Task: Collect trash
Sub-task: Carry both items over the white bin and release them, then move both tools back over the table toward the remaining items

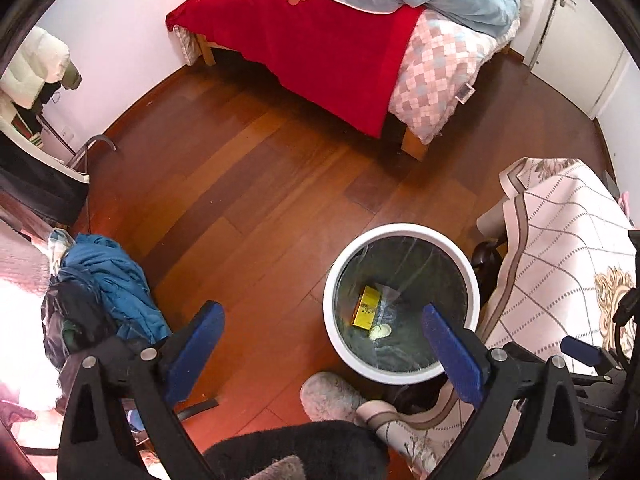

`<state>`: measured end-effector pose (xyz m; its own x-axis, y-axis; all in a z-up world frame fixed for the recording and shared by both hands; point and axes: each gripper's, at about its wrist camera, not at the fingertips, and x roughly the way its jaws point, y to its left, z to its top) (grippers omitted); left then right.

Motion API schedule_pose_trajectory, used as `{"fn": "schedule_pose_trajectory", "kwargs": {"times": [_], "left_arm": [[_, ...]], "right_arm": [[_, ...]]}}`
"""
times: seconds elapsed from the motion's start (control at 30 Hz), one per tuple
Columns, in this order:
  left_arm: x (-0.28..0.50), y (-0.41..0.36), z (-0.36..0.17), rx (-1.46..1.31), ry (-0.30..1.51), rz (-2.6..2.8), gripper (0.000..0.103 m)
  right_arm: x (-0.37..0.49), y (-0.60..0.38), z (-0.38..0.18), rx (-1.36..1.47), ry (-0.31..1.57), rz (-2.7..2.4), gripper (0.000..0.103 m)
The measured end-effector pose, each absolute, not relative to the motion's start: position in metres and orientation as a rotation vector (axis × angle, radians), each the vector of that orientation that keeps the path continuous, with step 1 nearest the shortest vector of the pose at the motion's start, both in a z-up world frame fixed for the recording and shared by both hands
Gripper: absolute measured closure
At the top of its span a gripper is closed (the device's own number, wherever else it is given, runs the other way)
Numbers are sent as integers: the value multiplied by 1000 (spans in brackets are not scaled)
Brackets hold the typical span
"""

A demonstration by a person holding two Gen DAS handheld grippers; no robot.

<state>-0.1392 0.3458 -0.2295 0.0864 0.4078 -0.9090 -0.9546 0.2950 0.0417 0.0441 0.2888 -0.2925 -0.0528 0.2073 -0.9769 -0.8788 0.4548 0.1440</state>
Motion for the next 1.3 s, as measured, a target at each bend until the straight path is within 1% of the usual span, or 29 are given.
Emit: {"fn": "schedule_pose_trajectory", "kwargs": {"times": [0.17,0.3,0.6,0.7,0.83,0.93,1.03,1.17,1.3], "left_arm": [[-140,328,-211,-652,987,1144,2],[-139,309,-187,-615,955,1144,2],[-137,262,-118,-515,860,1152,2],[-132,242,-93,-469,823,1169,2],[-118,211,-75,-421,783,1132,2],[-94,185,-74,-405,768,1074,2],[-51,162,-92,-379,806,985,2],[22,130,-129,-360,888,819,2],[107,85,-166,-193,986,642,2]], "right_arm": [[44,270,-273,-636,1302,1012,0],[41,251,-245,-599,1265,1043,0],[35,200,-157,-430,1141,1141,0],[40,173,-125,-342,1120,1175,0],[51,120,-91,-235,1099,1200,0],[69,70,-79,-186,1093,1157,0],[96,16,-83,-161,1109,1061,0],[148,-54,-105,-139,1141,862,0],[207,-125,-140,-111,1198,644,0]]}}
